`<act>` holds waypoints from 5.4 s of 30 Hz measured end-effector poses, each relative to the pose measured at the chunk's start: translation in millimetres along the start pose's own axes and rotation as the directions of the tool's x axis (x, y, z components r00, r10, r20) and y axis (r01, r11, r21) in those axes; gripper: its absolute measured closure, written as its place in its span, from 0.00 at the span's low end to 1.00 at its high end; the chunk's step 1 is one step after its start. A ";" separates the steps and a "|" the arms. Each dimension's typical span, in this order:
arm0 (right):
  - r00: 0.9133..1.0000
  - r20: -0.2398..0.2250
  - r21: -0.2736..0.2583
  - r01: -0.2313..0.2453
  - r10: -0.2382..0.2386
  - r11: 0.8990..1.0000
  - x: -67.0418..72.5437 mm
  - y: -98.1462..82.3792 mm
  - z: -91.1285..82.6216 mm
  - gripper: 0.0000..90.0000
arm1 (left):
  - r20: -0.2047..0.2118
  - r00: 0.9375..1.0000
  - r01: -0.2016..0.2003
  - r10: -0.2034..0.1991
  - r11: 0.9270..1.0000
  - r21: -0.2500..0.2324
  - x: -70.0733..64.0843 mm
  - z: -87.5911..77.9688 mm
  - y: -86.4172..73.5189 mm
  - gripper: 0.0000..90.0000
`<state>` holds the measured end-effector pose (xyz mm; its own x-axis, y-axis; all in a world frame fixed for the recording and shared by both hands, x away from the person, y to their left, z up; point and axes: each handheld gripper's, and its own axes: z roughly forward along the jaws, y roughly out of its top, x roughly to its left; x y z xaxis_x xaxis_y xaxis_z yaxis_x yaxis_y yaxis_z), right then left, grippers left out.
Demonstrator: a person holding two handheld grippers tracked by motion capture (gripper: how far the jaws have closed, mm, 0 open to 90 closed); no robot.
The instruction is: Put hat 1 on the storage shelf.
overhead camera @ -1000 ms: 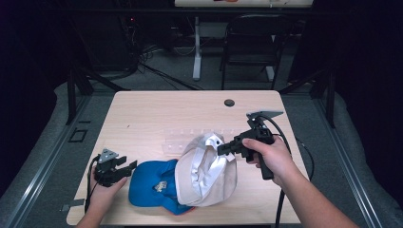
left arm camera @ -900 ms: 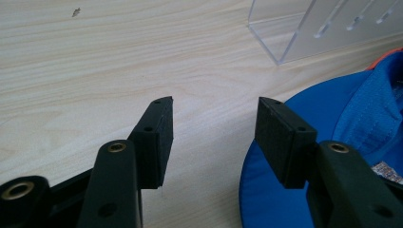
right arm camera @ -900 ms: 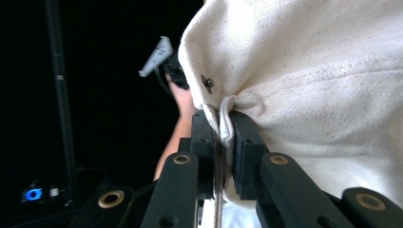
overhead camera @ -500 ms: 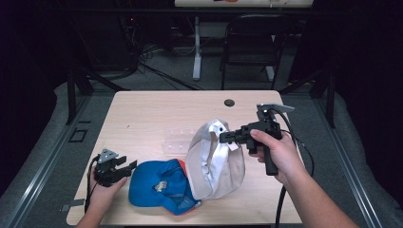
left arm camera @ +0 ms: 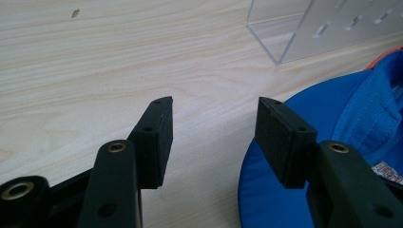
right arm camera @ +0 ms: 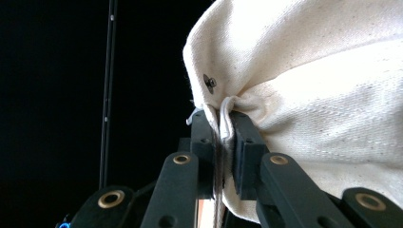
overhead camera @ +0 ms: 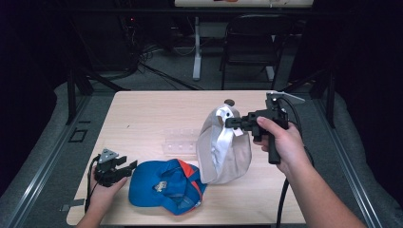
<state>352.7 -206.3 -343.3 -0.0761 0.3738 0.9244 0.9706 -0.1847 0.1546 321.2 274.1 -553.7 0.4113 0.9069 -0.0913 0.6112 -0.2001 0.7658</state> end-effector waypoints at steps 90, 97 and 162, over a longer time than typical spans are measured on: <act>1.000 0.017 -0.032 0.002 -0.001 0.999 50.0 75.2 164.4 0.90 | 0.181 0.947 -0.250 0.265 0.963 -0.102 -112.2 23.0 71.9 0.72; 1.000 0.022 -0.032 0.011 -0.011 0.999 47.4 73.7 157.8 0.90 | 0.101 0.953 -0.278 0.286 0.957 -0.087 -124.7 38.4 75.1 0.91; 0.933 0.334 -0.079 0.168 -0.133 0.983 -11.8 56.1 103.6 0.71 | 0.207 0.977 -0.046 0.055 0.998 -0.049 -72.6 -1.1 37.6 0.61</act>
<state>431.7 -126.9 -381.7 -0.1236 0.6768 0.7257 0.9228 -0.1906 0.3349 313.6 201.2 -517.5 0.5755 0.7979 -0.1790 0.5578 -0.2230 0.7994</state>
